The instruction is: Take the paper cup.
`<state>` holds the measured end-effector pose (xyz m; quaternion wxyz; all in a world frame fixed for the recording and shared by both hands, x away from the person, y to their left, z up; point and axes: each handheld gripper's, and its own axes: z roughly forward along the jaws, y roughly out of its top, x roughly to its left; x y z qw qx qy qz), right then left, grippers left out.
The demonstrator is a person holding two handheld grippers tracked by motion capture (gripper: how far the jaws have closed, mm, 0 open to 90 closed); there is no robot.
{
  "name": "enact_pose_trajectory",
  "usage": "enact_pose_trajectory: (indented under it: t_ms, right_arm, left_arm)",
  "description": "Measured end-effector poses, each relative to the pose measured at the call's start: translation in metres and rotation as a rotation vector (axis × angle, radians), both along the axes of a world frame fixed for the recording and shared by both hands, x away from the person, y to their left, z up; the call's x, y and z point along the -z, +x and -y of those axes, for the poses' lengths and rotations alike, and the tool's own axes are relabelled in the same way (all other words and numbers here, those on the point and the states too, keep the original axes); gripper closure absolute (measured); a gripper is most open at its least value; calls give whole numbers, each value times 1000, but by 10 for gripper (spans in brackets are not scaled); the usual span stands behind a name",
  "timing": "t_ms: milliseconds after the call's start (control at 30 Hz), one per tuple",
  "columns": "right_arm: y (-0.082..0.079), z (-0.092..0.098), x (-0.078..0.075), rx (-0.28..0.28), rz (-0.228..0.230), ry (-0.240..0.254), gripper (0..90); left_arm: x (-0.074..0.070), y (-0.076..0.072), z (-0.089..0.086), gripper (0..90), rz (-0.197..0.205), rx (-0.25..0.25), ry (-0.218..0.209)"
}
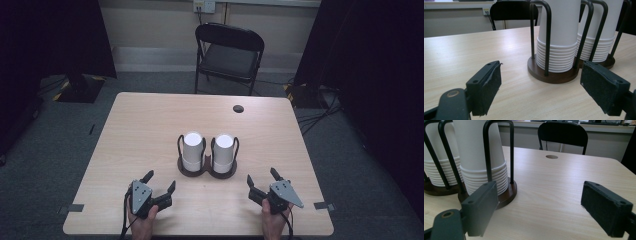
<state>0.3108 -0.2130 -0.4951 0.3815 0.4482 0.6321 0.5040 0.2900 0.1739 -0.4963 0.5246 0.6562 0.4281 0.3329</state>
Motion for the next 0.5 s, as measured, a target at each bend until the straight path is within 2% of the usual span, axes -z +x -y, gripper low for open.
enact_pose_trajectory:
  t_ms: [100,200,300,500]
  right_arm:
    - [1,0,-1,-25,-31,5,129]
    - [0,-1,0,-12,-29,1,128]
    - [-2,1,0,-8,-11,17,130]
    - [-3,0,0,0,-2,19,131]
  left_arm:
    - [-1,4,2,170,-38,0,12]
    - [-1,6,2,172,-71,9,21]
    - [-1,5,-1,170,-59,39,-11]
    - [-3,6,-3,170,-80,72,-22]
